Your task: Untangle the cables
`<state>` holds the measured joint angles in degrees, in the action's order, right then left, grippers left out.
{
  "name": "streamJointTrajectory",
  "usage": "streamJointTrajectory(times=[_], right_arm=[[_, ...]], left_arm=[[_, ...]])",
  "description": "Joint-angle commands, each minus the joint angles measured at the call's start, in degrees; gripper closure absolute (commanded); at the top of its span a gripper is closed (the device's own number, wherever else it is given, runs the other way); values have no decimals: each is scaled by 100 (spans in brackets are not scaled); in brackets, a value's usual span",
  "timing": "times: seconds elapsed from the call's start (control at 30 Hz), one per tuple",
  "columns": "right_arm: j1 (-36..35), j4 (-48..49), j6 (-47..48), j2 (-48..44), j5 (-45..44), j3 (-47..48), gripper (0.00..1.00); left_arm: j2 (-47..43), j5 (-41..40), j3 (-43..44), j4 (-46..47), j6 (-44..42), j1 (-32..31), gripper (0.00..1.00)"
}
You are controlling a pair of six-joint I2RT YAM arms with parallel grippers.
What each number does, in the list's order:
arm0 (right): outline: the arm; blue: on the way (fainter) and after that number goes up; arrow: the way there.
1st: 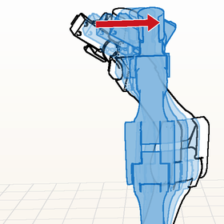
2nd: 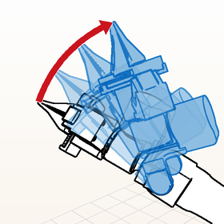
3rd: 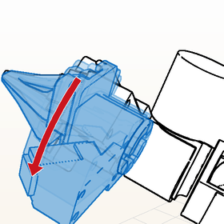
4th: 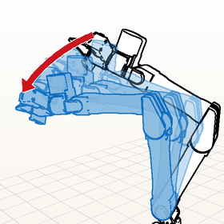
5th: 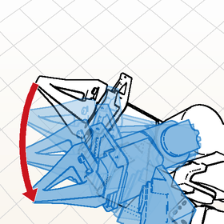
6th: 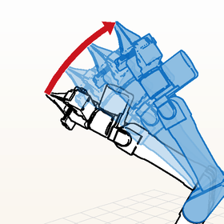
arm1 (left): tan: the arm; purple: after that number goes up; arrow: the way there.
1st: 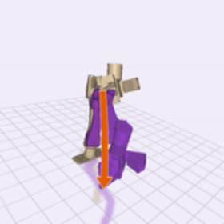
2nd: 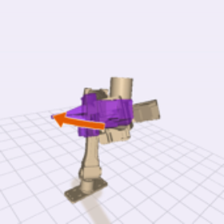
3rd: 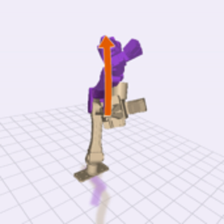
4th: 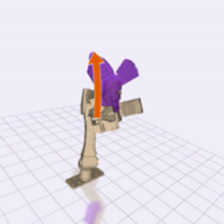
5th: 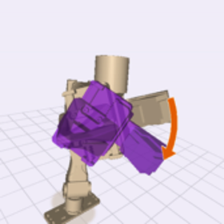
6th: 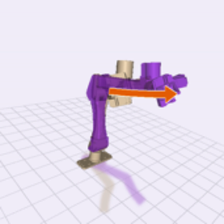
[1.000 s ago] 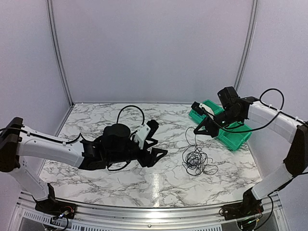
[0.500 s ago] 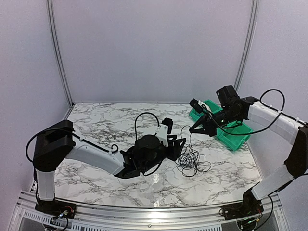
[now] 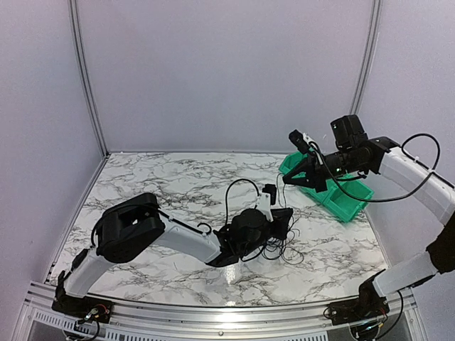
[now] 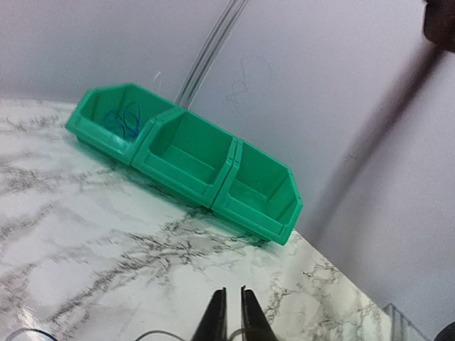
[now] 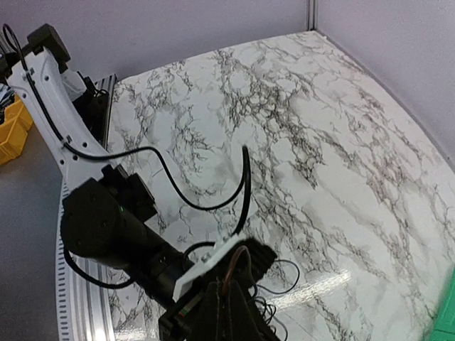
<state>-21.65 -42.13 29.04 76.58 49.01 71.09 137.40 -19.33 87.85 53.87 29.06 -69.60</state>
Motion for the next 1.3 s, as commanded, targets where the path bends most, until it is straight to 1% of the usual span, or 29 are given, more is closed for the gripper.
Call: streamJointTrajectory(times=[0.0,0.2,0.37,0.5,0.63,0.83,1.0,1.07,1.17,1.27], right_arm=[[-67,81,-24,50,379,911,100],[-67,176,-276,8,537,2237,100],[-67,826,-964,-14,989,3130,100],[-67,889,-1394,278,1437,3951,100],[-67,1096,-1664,259,1631,3907,100],[-63,1078,-1542,98,1510,3531,100],[-59,896,-1405,81,1373,3778,100],[-59,785,-1319,125,1241,4129,100],[-36,628,-1283,321,920,5291,100],[291,1136,-1738,517,1019,5939,100]], left_arm=[[419,536,381,76,423,-51,95],[702,563,472,-103,562,-53,97],[961,686,659,-295,647,-45,97],[1117,744,792,-426,664,-45,95],[1091,723,766,-497,622,-28,93],[970,698,574,-509,680,-1,89],[927,692,485,-509,671,8,89],[913,693,462,-509,674,17,89],[932,721,460,-509,693,26,89],[942,724,461,-509,712,33,91]])
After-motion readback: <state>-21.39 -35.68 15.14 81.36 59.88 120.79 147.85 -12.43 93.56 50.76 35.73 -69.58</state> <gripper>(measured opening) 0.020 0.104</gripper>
